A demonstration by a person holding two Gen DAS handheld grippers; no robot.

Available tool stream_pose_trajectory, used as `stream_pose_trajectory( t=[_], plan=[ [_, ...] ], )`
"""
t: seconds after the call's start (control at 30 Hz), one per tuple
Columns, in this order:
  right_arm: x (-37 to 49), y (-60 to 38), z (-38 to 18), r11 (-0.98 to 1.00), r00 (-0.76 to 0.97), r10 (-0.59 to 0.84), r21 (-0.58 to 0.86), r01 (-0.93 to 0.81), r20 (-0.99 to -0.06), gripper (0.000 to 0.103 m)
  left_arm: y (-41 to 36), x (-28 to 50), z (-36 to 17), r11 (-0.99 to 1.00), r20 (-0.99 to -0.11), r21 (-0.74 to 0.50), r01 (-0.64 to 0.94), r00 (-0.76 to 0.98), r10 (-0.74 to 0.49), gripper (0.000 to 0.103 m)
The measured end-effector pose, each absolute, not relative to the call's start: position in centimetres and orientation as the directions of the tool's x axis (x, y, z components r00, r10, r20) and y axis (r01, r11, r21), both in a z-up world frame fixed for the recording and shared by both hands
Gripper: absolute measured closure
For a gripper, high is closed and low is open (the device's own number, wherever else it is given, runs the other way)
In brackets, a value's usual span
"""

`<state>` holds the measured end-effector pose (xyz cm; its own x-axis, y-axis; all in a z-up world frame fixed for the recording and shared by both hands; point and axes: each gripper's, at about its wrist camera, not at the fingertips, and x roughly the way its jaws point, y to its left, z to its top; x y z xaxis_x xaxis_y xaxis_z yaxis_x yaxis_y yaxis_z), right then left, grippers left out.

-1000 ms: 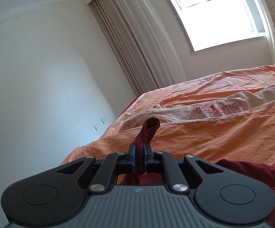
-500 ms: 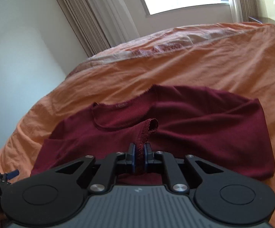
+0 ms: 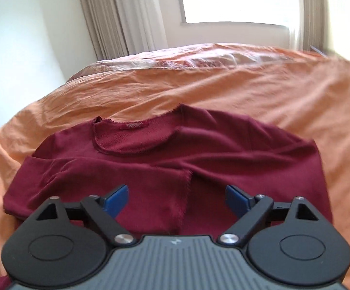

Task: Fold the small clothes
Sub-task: 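Fold the side edge inward over the body and open the right tool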

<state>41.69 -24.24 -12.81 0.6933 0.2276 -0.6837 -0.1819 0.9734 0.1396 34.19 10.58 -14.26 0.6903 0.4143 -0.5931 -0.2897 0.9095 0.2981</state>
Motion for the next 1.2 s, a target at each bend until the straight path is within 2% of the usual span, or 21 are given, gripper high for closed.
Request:
stream_pose_trajectory(
  t=[0.1,0.23,0.37,0.5,0.57,0.63,0.7,0.83,1.0,1.2],
  plan=[
    [42.7,-22.1,-13.8,0.973,0.703,0.217,0.093,-0.212,-0.677,0.011,9.5,38.4,-14.7,0.889,-0.567,0.323,-0.326,0.686,0.457,0.001],
    [43.6,-20.6,-15.4,0.975,0.710,0.148,-0.018,-0.221,-0.689,0.011,8.6,42.8,-17.1,0.880,-0.606,0.370,-0.297,0.641,0.471,0.001],
    [43.5,-23.2,-16.2,0.991,0.717,0.035,-0.069,-0.114,-0.696,0.011,9.4,43.9,-18.9,0.839,-0.603,0.447,-0.310,0.589,0.538,0.001],
    [42.3,-27.2,-16.5,0.994,0.713,-0.073,-0.108,-0.004,-0.697,0.010,11.4,43.2,-19.1,0.817,-0.600,0.473,-0.330,0.559,0.573,0.000],
    [41.1,-29.3,-16.2,0.997,0.714,-0.063,-0.068,0.021,-0.697,0.006,12.4,42.6,-18.7,0.819,-0.609,0.459,-0.344,0.549,0.572,0.001],
    [39.3,-31.4,-15.8,0.999,0.715,-0.003,0.022,0.025,-0.699,0.000,13.1,40.7,-17.4,0.847,-0.614,0.386,-0.365,0.583,0.531,0.001],
    [37.1,-32.5,-15.4,0.998,0.708,0.016,0.052,0.029,-0.706,0.000,13.3,37.8,-15.6,0.881,-0.592,0.296,-0.369,0.652,0.473,0.001],
    [32.1,-33.9,-14.7,0.993,0.659,0.078,0.119,0.017,-0.748,0.000,12.2,32.5,-13.8,0.921,-0.605,0.236,-0.309,0.695,0.388,0.001],
    [25.2,-34.5,-14.3,0.986,0.593,0.112,0.164,0.035,-0.798,0.000,10.3,26.0,-13.8,0.965,-0.693,0.185,-0.184,0.672,0.260,0.001],
    [18.8,-34.6,-14.2,0.981,0.510,0.106,0.175,0.088,-0.853,0.000,8.4,20.5,-15.0,0.988,-0.788,0.116,-0.104,0.596,0.155,0.001]
  ],
)
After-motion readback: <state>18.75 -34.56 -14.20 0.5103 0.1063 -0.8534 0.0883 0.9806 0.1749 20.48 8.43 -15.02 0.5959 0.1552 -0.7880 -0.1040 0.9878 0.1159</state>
